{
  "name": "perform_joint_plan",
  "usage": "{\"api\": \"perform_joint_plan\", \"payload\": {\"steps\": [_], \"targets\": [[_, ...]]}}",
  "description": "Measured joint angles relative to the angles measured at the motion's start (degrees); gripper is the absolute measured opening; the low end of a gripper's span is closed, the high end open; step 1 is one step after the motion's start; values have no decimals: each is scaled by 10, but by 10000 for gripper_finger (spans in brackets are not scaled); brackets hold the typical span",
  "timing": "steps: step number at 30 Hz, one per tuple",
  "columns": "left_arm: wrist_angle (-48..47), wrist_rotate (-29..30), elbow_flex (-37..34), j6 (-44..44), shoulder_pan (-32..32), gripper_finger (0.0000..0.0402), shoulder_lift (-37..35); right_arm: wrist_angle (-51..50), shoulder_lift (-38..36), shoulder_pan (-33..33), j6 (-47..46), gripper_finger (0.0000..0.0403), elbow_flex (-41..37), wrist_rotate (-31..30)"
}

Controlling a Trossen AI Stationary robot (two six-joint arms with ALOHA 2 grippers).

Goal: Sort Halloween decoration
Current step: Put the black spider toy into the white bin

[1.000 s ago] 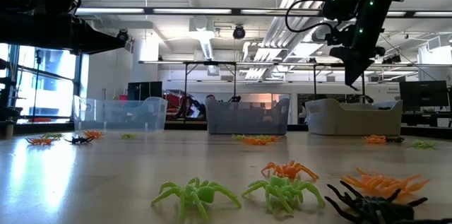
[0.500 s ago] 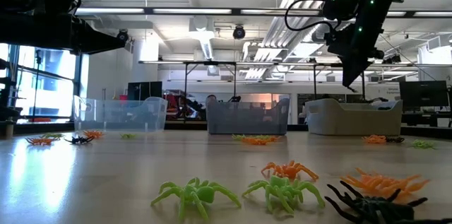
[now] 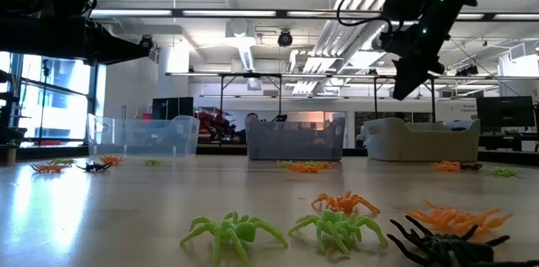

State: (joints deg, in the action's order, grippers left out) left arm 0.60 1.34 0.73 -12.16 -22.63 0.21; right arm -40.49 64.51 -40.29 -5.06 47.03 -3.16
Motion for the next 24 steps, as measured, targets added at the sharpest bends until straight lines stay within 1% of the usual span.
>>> {"api": "perform_joint_plan", "payload": {"steps": [4, 7, 9, 12, 14, 16, 18, 21, 24], "targets": [[0, 0, 0, 0, 0, 131, 0, -8, 0, 3, -1, 127, 0, -41], [0, 0, 0, 0, 0, 131, 0, -12, 0, 3, -21, 140, 0, -78], [0, 0, 0, 0, 0, 131, 0, -15, 0, 4, -40, 141, 0, -67], [0, 0, 0, 0, 0, 131, 0, -23, 0, 21, -56, 142, 0, -24], [0, 0, 0, 0, 0, 131, 0, -34, 0, 38, -70, 142, 0, -26], [0, 0, 0, 0, 0, 131, 0, -56, 0, 58, -92, 142, 0, -41], [0, 0, 0, 0, 0, 131, 0, -85, 0, 85, -127, 142, 0, -52], [0, 0, 0, 0, 0, 131, 0, -121, 0, 138, -184, 142, 0, -57], [0, 0, 0, 0, 0, 131, 0, -141, 0, 201, -247, 142, 0, -86]]}}
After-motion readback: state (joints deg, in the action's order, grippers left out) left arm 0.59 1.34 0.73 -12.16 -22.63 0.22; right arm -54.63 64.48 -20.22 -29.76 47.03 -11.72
